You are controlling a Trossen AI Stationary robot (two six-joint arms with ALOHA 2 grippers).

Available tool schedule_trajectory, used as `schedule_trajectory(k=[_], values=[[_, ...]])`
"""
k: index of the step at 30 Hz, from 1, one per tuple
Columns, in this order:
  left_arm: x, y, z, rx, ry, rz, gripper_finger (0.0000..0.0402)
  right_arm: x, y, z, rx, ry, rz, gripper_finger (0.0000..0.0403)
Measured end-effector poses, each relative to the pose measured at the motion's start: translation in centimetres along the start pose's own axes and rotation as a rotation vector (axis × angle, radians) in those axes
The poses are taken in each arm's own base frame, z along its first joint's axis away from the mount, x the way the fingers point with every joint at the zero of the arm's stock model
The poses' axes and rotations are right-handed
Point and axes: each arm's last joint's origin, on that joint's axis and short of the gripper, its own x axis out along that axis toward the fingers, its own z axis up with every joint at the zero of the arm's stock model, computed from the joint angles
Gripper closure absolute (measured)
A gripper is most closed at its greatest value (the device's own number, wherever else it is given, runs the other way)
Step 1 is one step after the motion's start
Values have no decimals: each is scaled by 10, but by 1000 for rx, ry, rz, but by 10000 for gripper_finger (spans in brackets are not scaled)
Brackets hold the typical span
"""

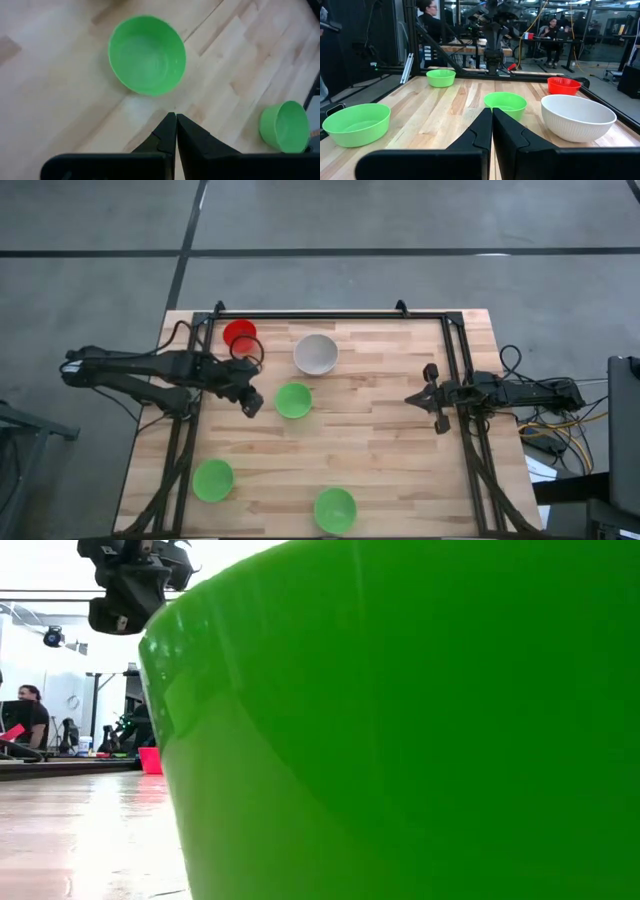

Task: Nest bowls inside each other
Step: Stack the top green bowl on the gray bowl

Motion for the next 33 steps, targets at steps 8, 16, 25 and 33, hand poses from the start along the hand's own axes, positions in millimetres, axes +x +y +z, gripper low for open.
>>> schedule_trajectory(k=[8,16,25,33], values=[[12,-2,3,-91,35,23,385,0,0,0,0,0,0,394],[32,-1,17,-207,29,60,385,0,0,0,0,0,0,394],[45,-10,38,-246,39,109,373,0,0,0,0,0,0,394],[62,-7,50,-349,130,239,321,0,0,0,0,-1,0,394]])
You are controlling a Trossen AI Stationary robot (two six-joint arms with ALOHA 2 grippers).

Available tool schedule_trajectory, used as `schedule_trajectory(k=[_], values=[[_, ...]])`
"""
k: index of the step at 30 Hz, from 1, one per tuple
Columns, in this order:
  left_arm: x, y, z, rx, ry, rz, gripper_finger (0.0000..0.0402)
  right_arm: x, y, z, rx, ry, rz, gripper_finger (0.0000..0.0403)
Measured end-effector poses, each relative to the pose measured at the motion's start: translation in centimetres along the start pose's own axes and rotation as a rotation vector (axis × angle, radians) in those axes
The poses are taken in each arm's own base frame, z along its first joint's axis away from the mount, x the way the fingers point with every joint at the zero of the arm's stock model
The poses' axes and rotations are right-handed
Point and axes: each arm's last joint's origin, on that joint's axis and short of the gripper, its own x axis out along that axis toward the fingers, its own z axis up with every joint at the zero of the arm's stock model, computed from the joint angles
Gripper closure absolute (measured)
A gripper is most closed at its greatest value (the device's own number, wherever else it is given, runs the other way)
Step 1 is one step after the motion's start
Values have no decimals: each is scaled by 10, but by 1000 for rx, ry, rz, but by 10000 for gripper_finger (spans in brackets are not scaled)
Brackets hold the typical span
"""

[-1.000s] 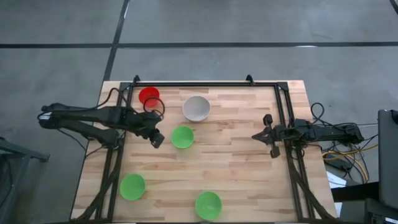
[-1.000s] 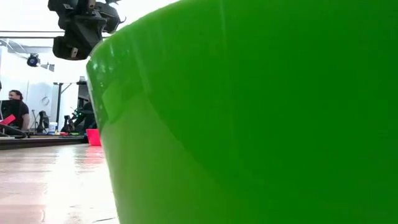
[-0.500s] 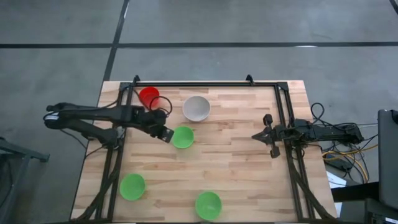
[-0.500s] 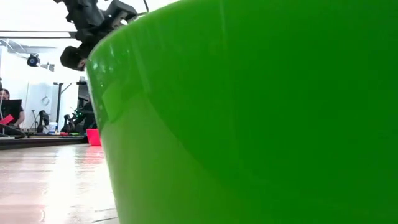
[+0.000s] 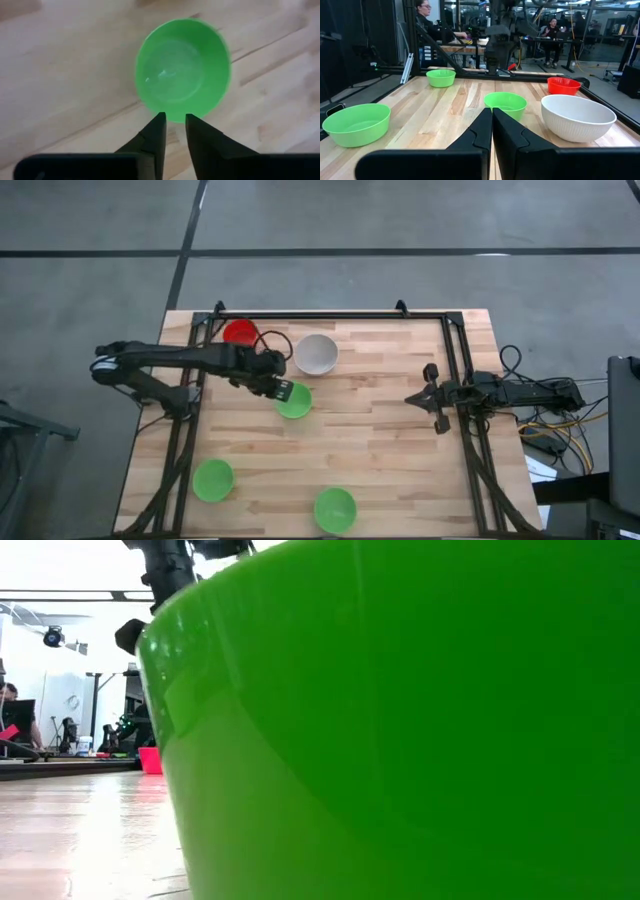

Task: Nest bowls inside each other
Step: Stack the top green bowl on the gray bowl

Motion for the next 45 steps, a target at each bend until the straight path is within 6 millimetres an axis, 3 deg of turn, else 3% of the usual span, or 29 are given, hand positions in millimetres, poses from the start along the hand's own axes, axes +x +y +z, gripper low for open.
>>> schedule_trajectory(k=[15,45], values=[[30,2,16,-62,95,68,250,0,0,0,0,0,0,394],[87,0,18,-19,211,188,248,0,0,0,0,0,0,394]])
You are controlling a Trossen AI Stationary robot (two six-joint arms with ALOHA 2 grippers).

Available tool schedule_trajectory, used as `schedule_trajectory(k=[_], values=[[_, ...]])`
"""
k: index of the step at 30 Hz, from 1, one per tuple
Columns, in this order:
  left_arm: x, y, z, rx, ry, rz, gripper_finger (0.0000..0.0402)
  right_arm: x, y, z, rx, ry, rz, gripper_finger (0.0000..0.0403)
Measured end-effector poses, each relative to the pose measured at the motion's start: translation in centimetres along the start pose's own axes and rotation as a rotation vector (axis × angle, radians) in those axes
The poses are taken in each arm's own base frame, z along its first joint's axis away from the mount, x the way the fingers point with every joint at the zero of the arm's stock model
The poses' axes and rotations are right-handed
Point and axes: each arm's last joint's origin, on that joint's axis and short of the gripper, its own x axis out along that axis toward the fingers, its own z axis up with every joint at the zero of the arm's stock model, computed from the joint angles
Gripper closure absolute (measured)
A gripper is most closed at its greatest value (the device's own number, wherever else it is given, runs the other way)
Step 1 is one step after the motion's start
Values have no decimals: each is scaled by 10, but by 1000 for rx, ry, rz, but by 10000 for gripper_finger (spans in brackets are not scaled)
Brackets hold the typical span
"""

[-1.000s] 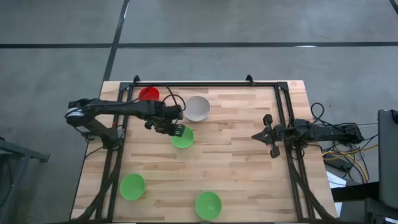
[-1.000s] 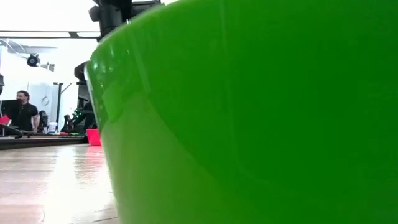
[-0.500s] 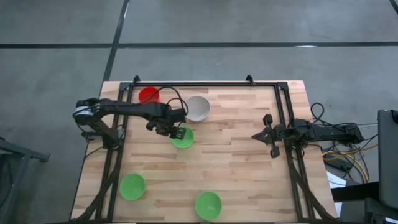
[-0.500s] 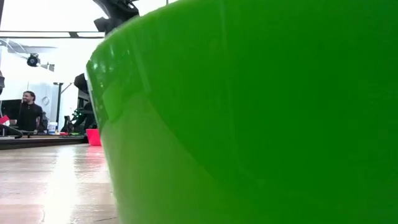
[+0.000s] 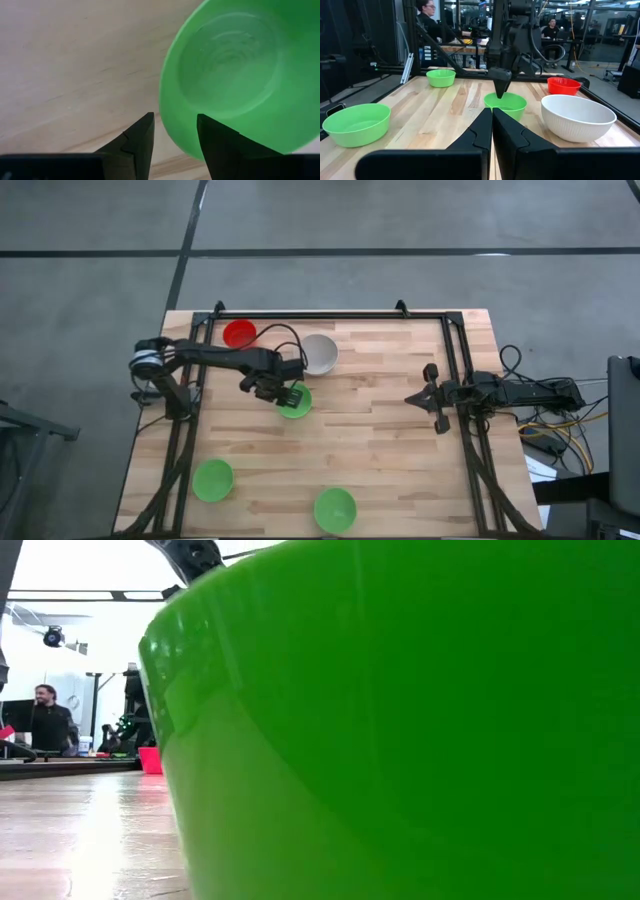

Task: Nest bowls inside each other
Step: Stack the top green bowl on the gray bowl

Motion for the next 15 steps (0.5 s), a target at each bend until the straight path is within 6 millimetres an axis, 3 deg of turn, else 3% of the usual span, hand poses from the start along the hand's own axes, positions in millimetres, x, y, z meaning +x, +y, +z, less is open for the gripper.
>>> schedule_trajectory(k=[8,15], values=[[7,-1,1,1,26,14,252,0,0,0,0,0,0,394],[11,-4,4,24,15,-6,284,0,0,0,0,0,-1,394]])
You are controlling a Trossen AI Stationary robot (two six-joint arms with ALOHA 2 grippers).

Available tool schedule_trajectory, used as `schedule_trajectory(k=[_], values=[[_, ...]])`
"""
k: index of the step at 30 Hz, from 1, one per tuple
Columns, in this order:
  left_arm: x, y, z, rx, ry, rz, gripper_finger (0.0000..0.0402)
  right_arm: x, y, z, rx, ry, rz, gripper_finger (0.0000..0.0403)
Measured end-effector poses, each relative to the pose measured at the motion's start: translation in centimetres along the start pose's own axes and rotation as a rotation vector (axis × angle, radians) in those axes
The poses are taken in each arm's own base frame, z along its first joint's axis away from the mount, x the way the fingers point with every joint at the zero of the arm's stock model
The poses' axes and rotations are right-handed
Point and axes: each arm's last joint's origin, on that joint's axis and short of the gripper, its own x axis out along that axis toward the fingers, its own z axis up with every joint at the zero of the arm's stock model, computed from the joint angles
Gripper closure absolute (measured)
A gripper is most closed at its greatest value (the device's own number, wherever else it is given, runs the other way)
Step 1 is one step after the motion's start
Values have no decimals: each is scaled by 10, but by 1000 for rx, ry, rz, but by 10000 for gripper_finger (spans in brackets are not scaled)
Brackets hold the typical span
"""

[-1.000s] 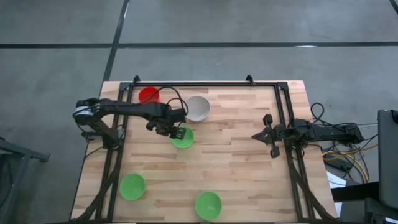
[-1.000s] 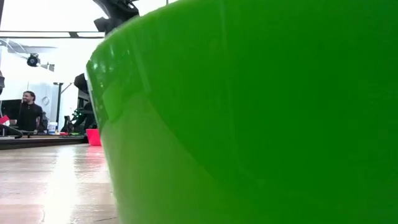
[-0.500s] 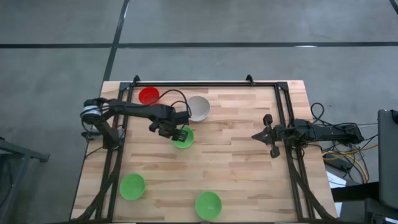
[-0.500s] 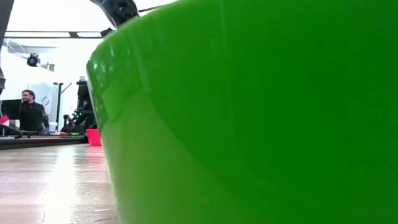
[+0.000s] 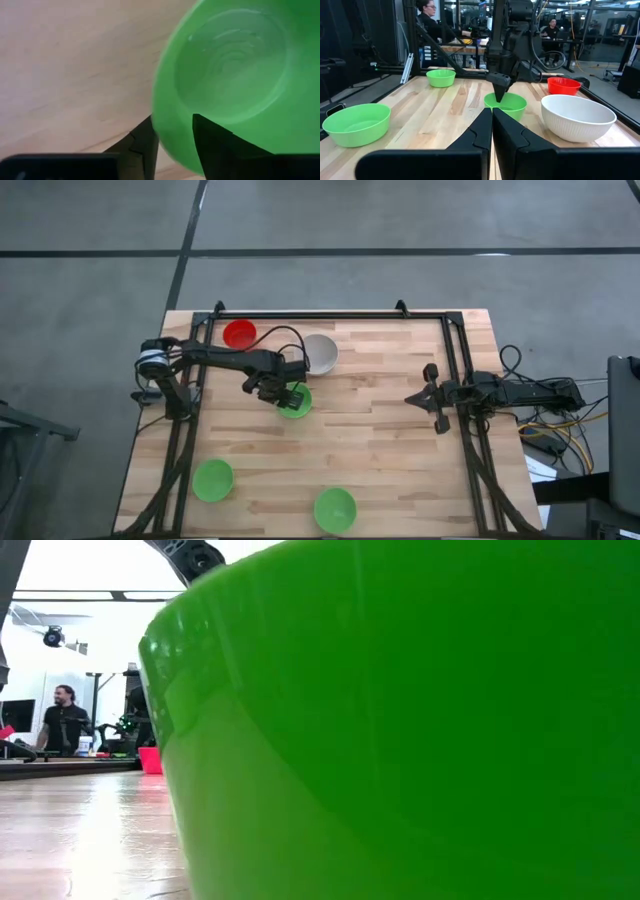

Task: Nest bowls inside each other
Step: Stack the top green bowl on the gray bowl

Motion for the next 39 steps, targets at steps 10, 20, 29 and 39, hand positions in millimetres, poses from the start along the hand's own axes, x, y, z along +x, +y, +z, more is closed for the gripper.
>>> schedule_trajectory(k=[10,20,29,39], values=[[1,-2,1,6,4,-26,381,0,0,0,0,0,1,394],[1,-3,1,21,8,-37,396,0,0,0,0,0,0,394],[-17,-3,0,40,-62,-76,397,0,0,0,0,-1,0,394],[-39,-5,-1,73,-138,-119,397,0,0,0,0,0,0,394]])
